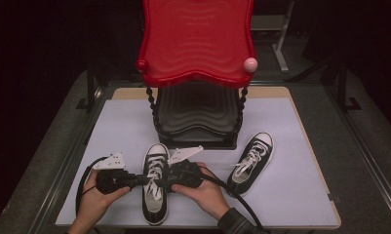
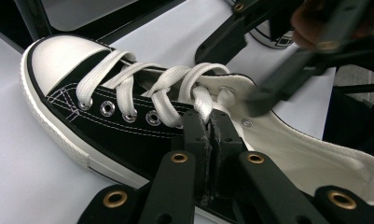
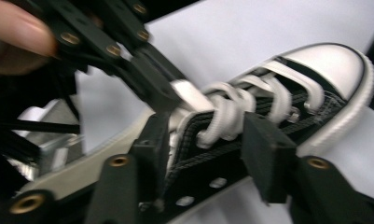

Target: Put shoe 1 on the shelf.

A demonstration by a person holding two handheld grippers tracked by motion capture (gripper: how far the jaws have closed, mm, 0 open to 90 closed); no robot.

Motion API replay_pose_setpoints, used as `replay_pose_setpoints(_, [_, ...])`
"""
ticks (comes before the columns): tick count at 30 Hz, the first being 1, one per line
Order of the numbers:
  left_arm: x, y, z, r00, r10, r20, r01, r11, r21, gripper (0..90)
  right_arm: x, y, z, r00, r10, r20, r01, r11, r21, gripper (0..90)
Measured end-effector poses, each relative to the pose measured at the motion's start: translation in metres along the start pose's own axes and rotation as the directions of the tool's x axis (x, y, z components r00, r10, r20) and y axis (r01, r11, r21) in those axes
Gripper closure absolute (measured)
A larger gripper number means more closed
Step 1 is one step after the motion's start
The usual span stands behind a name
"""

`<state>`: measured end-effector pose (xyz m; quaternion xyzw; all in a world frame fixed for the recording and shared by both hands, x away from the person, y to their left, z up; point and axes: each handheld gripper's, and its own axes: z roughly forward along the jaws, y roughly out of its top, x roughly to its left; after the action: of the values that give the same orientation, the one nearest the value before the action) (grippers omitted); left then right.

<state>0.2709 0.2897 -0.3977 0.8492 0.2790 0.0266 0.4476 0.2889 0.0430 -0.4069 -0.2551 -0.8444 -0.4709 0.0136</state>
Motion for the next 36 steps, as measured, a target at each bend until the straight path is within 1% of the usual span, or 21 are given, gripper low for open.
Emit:
replay_pose_setpoints(1, [0.000, 0.000, 0.000, 1.0000, 0.002, 0.000, -0.002, 1.0000, -0.001, 87.2, -0.002, 0.000, 0.000, 0.9998, 0.012, -0.014, -0.012, 1.000, 0.000, 55.4])
replay_pose_setpoints(2, [0.001, 0.000, -0.001, 1.0000, 0.006, 0.001, -0.006, 1.0000, -0.001, 87.2, -0.002, 0.000, -0.001, 0.9998, 0.014, -0.016, -0.014, 1.000, -0.004, 60.7])
replay_pose_setpoints(4, [0.001, 0.000, -0.002, 1.0000, 0.008, 0.002, -0.008, 1.0000, -0.004, 87.2, -0.002, 0.000, -0.001, 0.9994, -0.014, -0.032, 0.014, 1.000, -0.003, 70.4])
replay_pose_setpoints(5, [0.002, 0.000, -0.002, 1.0000, 0.008, 0.006, -0.008, 1.0000, -0.006, 87.2, -0.003, 0.000, -0.001, 0.9992, -0.017, -0.036, 0.018, 1.000, 0.004, 75.1])
replay_pose_setpoints(7, [0.003, -0.001, -0.003, 0.9999, 0.008, 0.011, -0.008, 0.9999, -0.010, 87.3, -0.006, -0.003, -0.001, 0.9989, -0.019, -0.043, 0.020, 1.000, 0.015, 80.1])
replay_pose_setpoints(8, [0.003, -0.001, -0.003, 0.9999, 0.012, 0.012, -0.012, 0.9999, -0.010, 87.3, -0.008, -0.004, -0.001, 0.9984, -0.013, -0.055, 0.014, 1.000, 0.017, 82.3])
replay_pose_setpoints(10, [0.003, -0.001, -0.004, 0.9996, 0.023, 0.013, -0.023, 0.9997, -0.007, 87.4, -0.012, -0.006, -0.002, 0.9967, 0.008, -0.081, -0.007, 1.000, 0.013, 84.5])
replay_pose_setpoints(13, [0.002, 0.000, -0.005, 0.9991, 0.034, 0.024, -0.034, 0.9994, -0.008, 87.6, -0.014, -0.007, -0.005, 0.9961, 0.006, -0.088, -0.005, 1.000, 0.008, 86.1])
replay_pose_setpoints(15, [0.001, 0.001, -0.007, 0.9982, 0.041, 0.045, -0.040, 0.9991, -0.014, 87.6, -0.015, -0.008, -0.009, 0.9948, 0.006, -0.102, -0.006, 1.000, 0.004, 86.2])
replay_pose_setpoints(18, [-0.004, 0.004, -0.010, 0.9957, 0.059, 0.071, -0.057, 0.9979, -0.031, 87.6, -0.012, -0.009, -0.017, 0.9918, 0.009, -0.128, -0.010, 1.000, -0.005, 86.3])
replay_pose_setpoints(21, [-0.012, 0.009, -0.012, 0.9918, 0.083, 0.097, -0.079, 0.9957, -0.050, 87.6, -0.010, -0.010, -0.029, 0.9880, 0.007, -0.154, -0.010, 1.000, -0.018, 86.3])
replay_pose_setpoints(24, [-0.021, 0.014, -0.014, 0.9873, 0.110, 0.114, -0.103, 0.9925, -0.065, 87.6, -0.005, -0.011, -0.042, 0.9867, -0.005, -0.162, 0.000, 1.000, -0.031, 86.3])
replay_pose_setpoints(25, [-0.024, 0.017, -0.014, 0.9849, 0.121, 0.125, -0.112, 0.9911, -0.072, 87.6, -0.004, -0.012, -0.047, 0.9865, -0.010, -0.164, 0.004, 0.999, -0.037, 86.3])
replay_pose_setpoints(27, [-0.030, 0.021, -0.013, 0.9815, 0.129, 0.141, -0.118, 0.9893, -0.086, 87.6, -0.001, -0.013, -0.057, 0.9862, -0.015, -0.165, 0.008, 0.999, -0.046, 86.3])
replay_pose_setpoints(31, [-0.042, 0.032, -0.012, 0.9713, 0.167, 0.169, -0.151, 0.9830, -0.105, 87.6, 0.006, -0.015, -0.077, 0.9867, -0.033, -0.159, 0.023, 0.998, -0.066, 86.3])
replay_pose_setpoints(36, [-0.049, 0.048, -0.013, 0.9612, 0.214, 0.174, -0.193, 0.9725, -0.130, 87.6, 0.011, -0.012, -0.099, 0.9888, -0.054, -0.139, 0.042, 0.995, -0.091, 86.3])
